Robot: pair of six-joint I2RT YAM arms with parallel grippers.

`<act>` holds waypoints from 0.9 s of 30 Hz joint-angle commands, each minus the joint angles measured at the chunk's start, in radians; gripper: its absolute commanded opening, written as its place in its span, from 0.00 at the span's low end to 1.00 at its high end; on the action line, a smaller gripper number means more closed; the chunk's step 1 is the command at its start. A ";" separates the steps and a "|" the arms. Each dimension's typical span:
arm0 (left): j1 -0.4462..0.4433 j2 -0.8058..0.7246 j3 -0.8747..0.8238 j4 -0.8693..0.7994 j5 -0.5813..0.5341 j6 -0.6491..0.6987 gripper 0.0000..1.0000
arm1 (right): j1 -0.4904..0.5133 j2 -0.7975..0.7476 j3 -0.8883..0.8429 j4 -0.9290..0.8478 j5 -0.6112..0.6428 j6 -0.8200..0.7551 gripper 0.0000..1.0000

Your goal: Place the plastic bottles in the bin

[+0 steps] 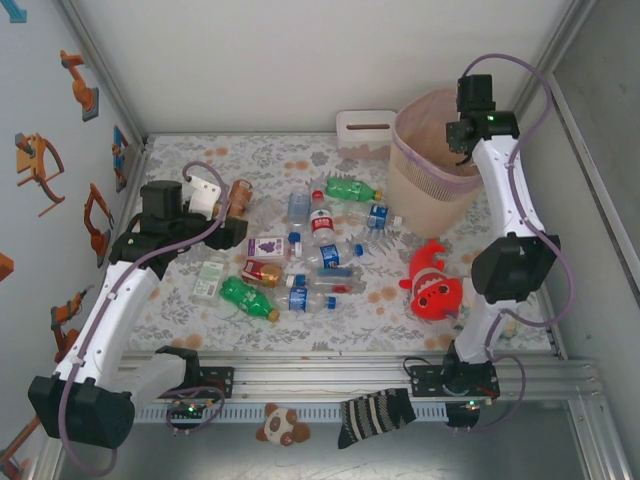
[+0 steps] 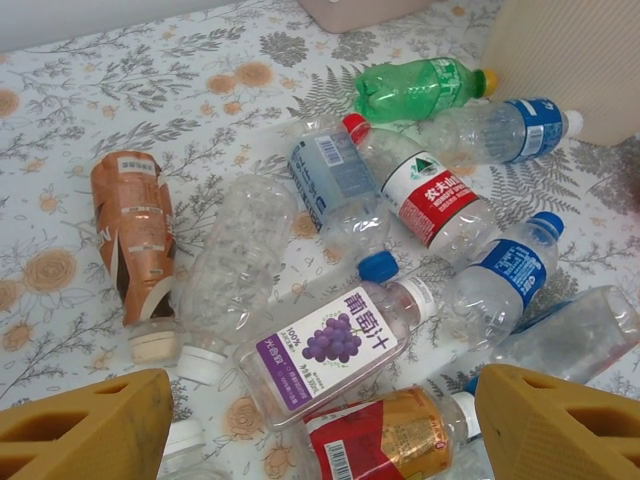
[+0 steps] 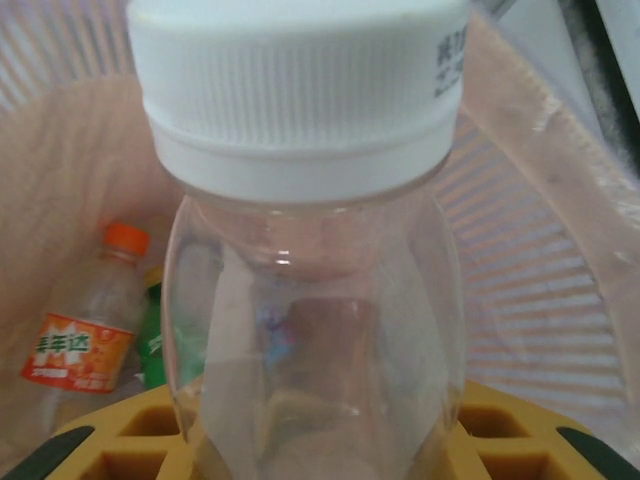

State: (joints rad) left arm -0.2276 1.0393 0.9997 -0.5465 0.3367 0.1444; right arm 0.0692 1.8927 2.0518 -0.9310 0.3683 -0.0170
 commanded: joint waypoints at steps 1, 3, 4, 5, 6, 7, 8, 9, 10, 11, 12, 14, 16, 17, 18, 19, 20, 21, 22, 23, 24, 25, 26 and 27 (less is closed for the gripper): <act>0.007 -0.006 -0.007 -0.001 0.007 0.013 0.79 | -0.015 0.060 0.039 -0.011 0.010 -0.036 0.39; 0.008 -0.014 -0.014 0.018 0.012 -0.009 0.79 | -0.019 0.095 0.039 -0.014 0.008 -0.041 0.38; 0.008 -0.018 -0.020 0.033 0.015 -0.023 0.79 | -0.020 0.109 0.037 -0.014 0.008 -0.040 0.39; 0.007 -0.021 -0.029 0.051 0.020 -0.036 0.79 | -0.022 0.125 0.034 -0.016 0.006 -0.041 0.39; 0.008 -0.025 -0.039 0.071 0.027 -0.048 0.80 | -0.025 0.139 0.033 -0.015 0.003 -0.041 0.39; 0.008 -0.025 -0.048 0.086 0.031 -0.058 0.80 | -0.027 0.153 0.030 -0.015 -0.001 -0.039 0.39; 0.010 -0.024 -0.052 0.092 0.038 -0.062 0.80 | -0.030 0.169 0.030 -0.015 -0.006 -0.040 0.39; 0.010 -0.020 -0.047 0.086 0.041 -0.061 0.80 | -0.032 0.186 0.030 -0.017 -0.008 -0.041 0.39; 0.010 -0.017 -0.043 0.079 0.037 -0.061 0.80 | -0.034 0.200 0.028 -0.017 -0.007 -0.041 0.39; 0.010 -0.014 -0.041 0.077 0.032 -0.061 0.80 | -0.037 0.214 0.025 -0.017 -0.008 -0.041 0.39; 0.010 -0.012 -0.042 0.081 0.029 -0.062 0.80 | -0.039 0.228 0.022 -0.019 -0.011 -0.041 0.39; 0.010 -0.007 -0.039 0.081 0.033 -0.063 0.80 | -0.040 0.257 0.015 -0.023 -0.012 -0.042 0.39; 0.010 -0.005 -0.036 0.079 0.038 -0.063 0.80 | -0.042 0.280 0.003 -0.025 -0.018 -0.042 0.39; 0.010 -0.005 -0.038 0.081 0.039 -0.063 0.80 | -0.042 0.289 -0.004 -0.025 -0.025 -0.042 0.39; 0.011 -0.005 -0.038 0.081 0.039 -0.063 0.80 | -0.042 0.299 -0.011 -0.025 -0.032 -0.041 0.40; 0.011 -0.005 -0.038 0.082 0.040 -0.063 0.80 | -0.043 0.308 -0.017 -0.025 -0.040 -0.039 0.40; 0.011 -0.003 -0.038 0.083 0.039 -0.062 0.80 | -0.043 0.318 -0.023 -0.025 -0.047 -0.038 0.41; 0.011 -0.003 -0.036 0.081 0.040 -0.063 0.80 | -0.044 0.326 -0.028 -0.025 -0.055 -0.038 0.42; 0.013 -0.001 -0.036 0.082 0.041 -0.063 0.80 | -0.045 0.335 -0.034 -0.025 -0.066 -0.036 0.43; 0.013 -0.001 -0.036 0.081 0.044 -0.062 0.80 | -0.048 0.343 -0.042 -0.025 -0.078 -0.033 0.43; 0.013 -0.003 -0.036 0.082 0.045 -0.062 0.80 | -0.049 0.347 -0.047 -0.025 -0.087 -0.031 0.44; 0.013 -0.004 -0.037 0.083 0.047 -0.062 0.80 | -0.052 0.351 -0.052 -0.025 -0.102 -0.024 0.44; 0.013 -0.003 -0.036 0.084 0.050 -0.063 0.80 | -0.055 0.353 -0.058 -0.025 -0.122 -0.019 0.45; 0.014 -0.003 -0.036 0.084 0.050 -0.062 0.80 | -0.057 0.353 -0.060 -0.025 -0.138 -0.013 0.45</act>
State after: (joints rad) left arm -0.2207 1.0374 0.9573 -0.4816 0.3607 0.0921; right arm 0.0338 2.2227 2.0109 -0.9363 0.2790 -0.0494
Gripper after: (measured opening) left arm 0.799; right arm 0.453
